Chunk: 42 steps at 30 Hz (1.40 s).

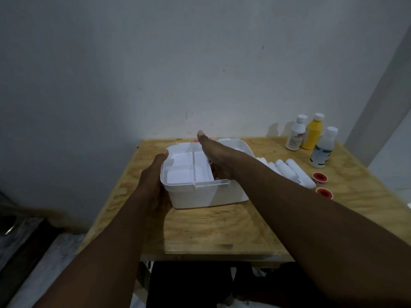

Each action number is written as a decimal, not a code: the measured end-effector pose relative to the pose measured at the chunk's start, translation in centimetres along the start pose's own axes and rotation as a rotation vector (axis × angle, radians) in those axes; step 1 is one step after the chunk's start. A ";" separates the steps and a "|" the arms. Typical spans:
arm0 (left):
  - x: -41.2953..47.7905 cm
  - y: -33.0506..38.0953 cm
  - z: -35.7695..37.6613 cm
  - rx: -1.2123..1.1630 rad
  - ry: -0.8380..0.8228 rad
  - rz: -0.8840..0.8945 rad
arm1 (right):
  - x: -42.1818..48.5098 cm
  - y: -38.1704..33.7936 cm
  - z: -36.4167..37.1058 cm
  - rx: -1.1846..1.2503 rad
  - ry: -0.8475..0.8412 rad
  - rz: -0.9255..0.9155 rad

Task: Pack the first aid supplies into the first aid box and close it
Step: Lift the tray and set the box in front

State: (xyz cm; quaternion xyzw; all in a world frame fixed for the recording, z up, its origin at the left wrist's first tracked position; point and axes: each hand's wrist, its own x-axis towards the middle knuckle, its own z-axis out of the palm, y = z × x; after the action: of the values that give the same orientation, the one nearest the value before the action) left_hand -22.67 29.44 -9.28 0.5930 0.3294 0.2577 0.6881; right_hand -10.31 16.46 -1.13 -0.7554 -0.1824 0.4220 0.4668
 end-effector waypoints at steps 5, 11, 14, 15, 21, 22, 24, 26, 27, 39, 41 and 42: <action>0.2 -0.1 0.0 -0.008 0.025 0.024 | 0.6 0.2 0.4 0.036 -0.011 0.009; -0.7 0.8 -0.1 0.002 -0.046 -0.034 | -0.9 -0.2 -0.2 -0.150 0.025 -0.093; -1.0 1.5 -0.2 -0.019 -0.100 -0.039 | -2.5 -1.5 -2.6 -0.265 0.255 -0.286; -1.0 1.8 -0.3 -0.012 -0.123 -0.040 | -2.9 -1.9 -4.0 -0.239 0.307 -0.315; -1.2 3.3 -0.7 0.108 -0.020 -0.134 | -5.4 -1.9 -11.7 -0.247 0.349 -0.285; -1.4 3.6 -0.4 0.115 0.011 -0.120 | -5.7 -1.4 -12.2 -0.259 0.337 -0.277; -1.7 4.1 0.1 0.125 0.075 -0.102 | -6.1 -0.5 -12.1 -0.307 0.302 -0.282; -1.8 4.5 0.5 0.124 0.145 -0.088 | -6.0 0.4 -10.4 -0.394 0.283 -0.324; -2.0 4.8 0.8 0.122 0.177 -0.079 | -5.7 0.9 -9.3 -0.465 0.305 -0.365; -2.1 5.7 0.1 0.410 0.393 0.073 | -2.8 4.7 -7.5 -0.615 0.488 -0.590; -2.2 6.0 0.4 0.504 0.383 0.118 | -3.4 4.5 -8.9 -0.600 0.515 -0.620; -2.3 6.4 0.6 0.566 0.381 0.153 | -3.8 4.5 -9.7 -0.586 0.529 -0.616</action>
State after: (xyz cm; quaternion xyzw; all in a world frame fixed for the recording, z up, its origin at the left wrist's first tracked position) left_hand -23.53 28.38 -2.60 0.7245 0.4649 0.3128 0.4013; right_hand -5.16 6.35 -1.18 -0.8469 -0.3834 -0.0106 0.3682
